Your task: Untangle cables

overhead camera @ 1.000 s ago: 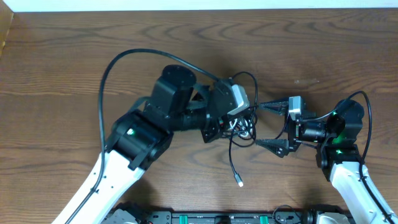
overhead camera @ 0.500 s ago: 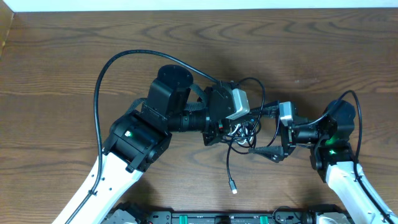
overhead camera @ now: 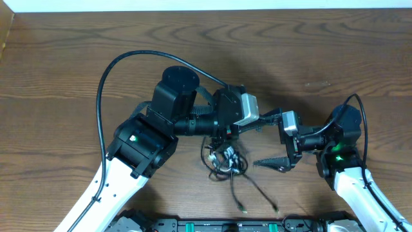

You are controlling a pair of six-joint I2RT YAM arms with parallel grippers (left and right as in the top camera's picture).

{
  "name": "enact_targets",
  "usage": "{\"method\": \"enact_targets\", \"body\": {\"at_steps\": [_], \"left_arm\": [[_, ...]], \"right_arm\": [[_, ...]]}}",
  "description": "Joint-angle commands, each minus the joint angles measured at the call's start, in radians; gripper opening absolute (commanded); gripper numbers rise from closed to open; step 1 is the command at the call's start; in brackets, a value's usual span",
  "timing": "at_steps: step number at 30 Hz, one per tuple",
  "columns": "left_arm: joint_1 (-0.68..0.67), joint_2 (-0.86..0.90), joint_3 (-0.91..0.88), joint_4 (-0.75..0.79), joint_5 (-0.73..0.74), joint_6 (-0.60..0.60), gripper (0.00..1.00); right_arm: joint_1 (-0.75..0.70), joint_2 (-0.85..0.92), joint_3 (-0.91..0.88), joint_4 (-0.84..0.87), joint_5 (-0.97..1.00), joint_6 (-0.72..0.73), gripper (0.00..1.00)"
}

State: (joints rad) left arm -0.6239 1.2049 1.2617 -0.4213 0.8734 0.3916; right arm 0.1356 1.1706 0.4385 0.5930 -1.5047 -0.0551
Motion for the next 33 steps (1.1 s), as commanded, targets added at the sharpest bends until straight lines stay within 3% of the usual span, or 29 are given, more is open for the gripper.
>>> {"method": "enact_targets", "body": {"at_steps": [1,5,9,10,12,16,21,24,30,33], "left_arm": [[0.001,0.010,0.002,-0.035,-0.106,-0.009,0.08],[0.001,0.026,0.002,-0.146,-0.309,-0.008,0.08],[0.001,0.069,0.002,-0.258,-0.390,-0.008,0.10],[0.001,0.085,0.002,-0.283,-0.393,-0.008,0.21],[0.001,0.117,0.002,-0.318,-0.392,-0.008,0.34],[0.001,0.182,0.002,-0.365,-0.392,-0.008,0.44],[0.001,0.206,0.002,-0.386,-0.391,-0.008,0.75],[0.001,0.209,0.002,-0.411,-0.391,-0.008,0.88],[-0.002,0.224,0.001,-0.485,-0.391,0.050,0.93],[-0.010,0.230,0.000,-0.566,-0.392,0.183,0.94]], "right_arm": [[0.008,0.000,0.013,-0.003,-0.013,-0.002,0.99],[0.008,0.000,0.012,-0.015,-0.004,-0.002,0.99],[0.008,0.000,0.012,-0.122,0.116,-0.003,0.99],[0.008,0.000,0.012,-0.159,0.158,-0.008,0.99],[0.008,0.000,0.012,-0.229,0.222,-0.033,0.99],[0.008,0.000,0.012,-0.380,0.381,-0.058,0.99],[0.008,0.000,0.012,-0.533,0.553,-0.056,0.99],[0.008,0.000,0.012,-0.594,0.584,-0.054,0.99],[0.008,0.000,0.012,-0.658,0.754,-0.009,0.99],[0.008,0.000,0.012,-0.657,0.824,0.017,0.99]]}}
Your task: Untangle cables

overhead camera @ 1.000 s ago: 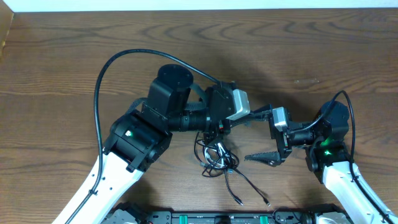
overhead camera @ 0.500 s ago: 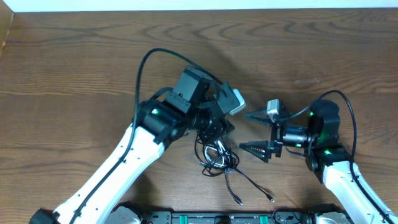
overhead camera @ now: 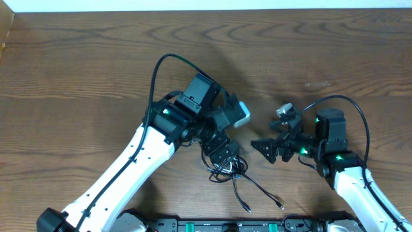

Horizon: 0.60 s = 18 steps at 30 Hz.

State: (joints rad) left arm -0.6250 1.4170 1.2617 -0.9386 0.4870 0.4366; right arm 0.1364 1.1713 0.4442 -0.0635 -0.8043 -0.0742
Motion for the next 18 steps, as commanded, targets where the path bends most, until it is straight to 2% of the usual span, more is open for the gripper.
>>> {"method": "enact_targets", "body": {"at_steps": [1,5,10,15,18], "left_arm": [[-0.011,0.020,0.000,-0.076,-0.006,0.190,0.94],[-0.011,0.034,0.000,-0.111,-0.016,0.339,0.96],[-0.011,0.040,0.000,-0.008,-0.123,0.356,0.97],[-0.018,0.040,0.000,-0.010,-0.077,0.358,0.97],[-0.025,0.047,0.000,-0.039,-0.077,0.485,0.97]], "right_arm": [[0.007,0.000,0.006,0.002,0.127,0.035,0.99],[0.006,0.000,0.006,0.003,0.145,0.036,0.99],[0.006,0.000,0.006,0.000,0.145,0.036,0.99],[0.006,0.000,0.006,0.001,0.148,0.035,0.99],[0.005,0.000,0.006,0.001,0.158,0.035,0.99]]}}
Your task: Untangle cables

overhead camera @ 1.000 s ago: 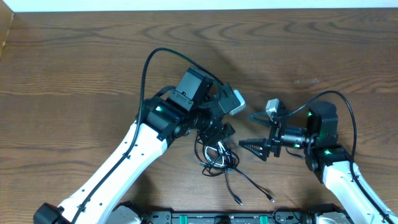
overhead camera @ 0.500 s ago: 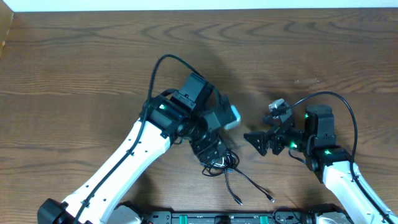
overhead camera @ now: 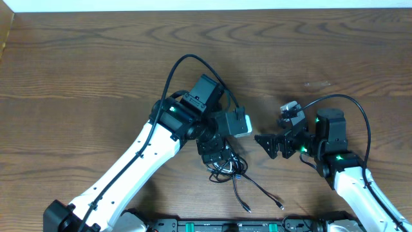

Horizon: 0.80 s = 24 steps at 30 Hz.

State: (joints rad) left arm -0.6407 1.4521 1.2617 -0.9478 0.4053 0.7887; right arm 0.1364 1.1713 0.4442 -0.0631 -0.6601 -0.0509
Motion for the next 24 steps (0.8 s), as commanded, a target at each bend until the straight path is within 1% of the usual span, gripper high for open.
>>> {"method": "enact_targets", "body": {"at_steps": [1,3,6,10,13,15,24], "left_arm": [[-0.012,0.017,0.000,-0.048,0.005,0.197,0.97],[-0.018,0.030,0.000,-0.078,0.005,0.286,0.97],[-0.030,0.057,0.000,-0.103,0.006,0.358,0.97],[-0.051,0.090,0.000,-0.103,0.018,0.383,0.97],[-0.071,0.120,0.000,-0.101,0.102,0.422,0.97],[-0.082,0.142,0.000,-0.090,0.129,0.431,0.97],[-0.092,0.258,0.000,-0.076,0.127,0.430,0.97]], "right_arm": [[0.005,0.000,0.006,0.000,0.020,0.012,0.99],[0.005,0.000,0.006,-0.001,0.030,0.012,0.99],[-0.006,0.000,0.006,-0.001,0.034,0.012,0.99],[-0.030,0.000,0.006,0.000,0.034,0.012,0.99],[-0.047,0.000,0.006,-0.001,0.033,0.012,0.99],[-0.052,0.000,0.006,-0.001,0.033,0.012,0.99],[-0.051,0.000,0.006,-0.006,0.033,0.012,0.99]]}}
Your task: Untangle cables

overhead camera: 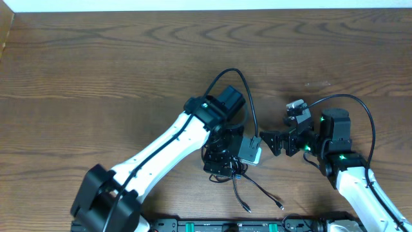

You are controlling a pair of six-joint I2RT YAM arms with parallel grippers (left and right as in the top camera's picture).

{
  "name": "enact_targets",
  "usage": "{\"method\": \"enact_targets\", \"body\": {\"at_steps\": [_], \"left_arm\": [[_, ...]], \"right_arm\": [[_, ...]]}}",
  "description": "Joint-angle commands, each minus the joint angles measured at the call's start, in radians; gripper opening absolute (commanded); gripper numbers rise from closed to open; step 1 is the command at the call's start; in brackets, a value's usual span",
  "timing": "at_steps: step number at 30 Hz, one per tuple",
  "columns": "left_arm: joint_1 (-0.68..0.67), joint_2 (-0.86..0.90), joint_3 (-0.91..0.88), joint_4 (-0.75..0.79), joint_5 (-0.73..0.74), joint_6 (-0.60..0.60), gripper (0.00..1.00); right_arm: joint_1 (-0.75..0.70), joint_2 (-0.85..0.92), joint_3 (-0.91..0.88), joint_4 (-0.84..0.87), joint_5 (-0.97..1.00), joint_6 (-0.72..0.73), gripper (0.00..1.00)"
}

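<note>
A knot of thin black cables [229, 171] lies on the wooden table near its front edge. Two loose ends trail toward the front, one plug [247, 208] left of the other [281, 206]. My left gripper [221, 160] points down into the knot, its fingers hidden under the wrist and its white camera block [251, 149]. My right gripper [270, 143] hovers just right of that block, pointing left, its fingers apart with nothing between them.
The left arm's white link [161, 151] runs diagonally from the front left. Its black supply cable [233, 72] arches above the wrist. A black rail with green fittings [244, 227] lines the front edge. The right arm's base [351, 177] is at the front right.
The left wrist has turned, and its camera block has gone from above the knot to the knot's right side. The left arm reaches further right. The right gripper has shifted slightly right.
At first the left arm was folded up behind the knot and the right gripper stood wide open beside it. Then the left arm stretched out with its gripper over the knot, and the right gripper turned and rose. The knot has stayed where it was.
</note>
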State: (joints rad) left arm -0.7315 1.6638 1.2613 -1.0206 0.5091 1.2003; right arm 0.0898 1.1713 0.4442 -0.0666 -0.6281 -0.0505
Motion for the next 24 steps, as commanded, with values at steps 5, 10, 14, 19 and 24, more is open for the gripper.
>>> {"method": "enact_targets", "body": {"at_steps": [5,10,14,19,24], "left_arm": [[-0.001,0.086,0.001,-0.003,0.022,0.019,0.96],[-0.001,0.087,0.001,0.002,0.022,0.019,0.66],[-0.001,0.087,0.001,0.016,0.021,0.019,0.08],[-0.001,0.085,0.001,0.024,-0.016,0.018,0.07],[-0.001,0.051,0.011,0.024,-0.077,0.018,0.08]], "right_arm": [[-0.005,0.000,0.006,-0.006,0.001,0.012,0.99],[-0.005,0.000,0.006,-0.006,0.001,0.012,0.99],[-0.005,0.000,0.006,-0.006,0.001,0.012,0.99],[-0.005,0.000,0.006,-0.006,0.001,0.012,0.99],[-0.005,0.000,0.006,-0.005,-0.011,0.012,0.99]]}}
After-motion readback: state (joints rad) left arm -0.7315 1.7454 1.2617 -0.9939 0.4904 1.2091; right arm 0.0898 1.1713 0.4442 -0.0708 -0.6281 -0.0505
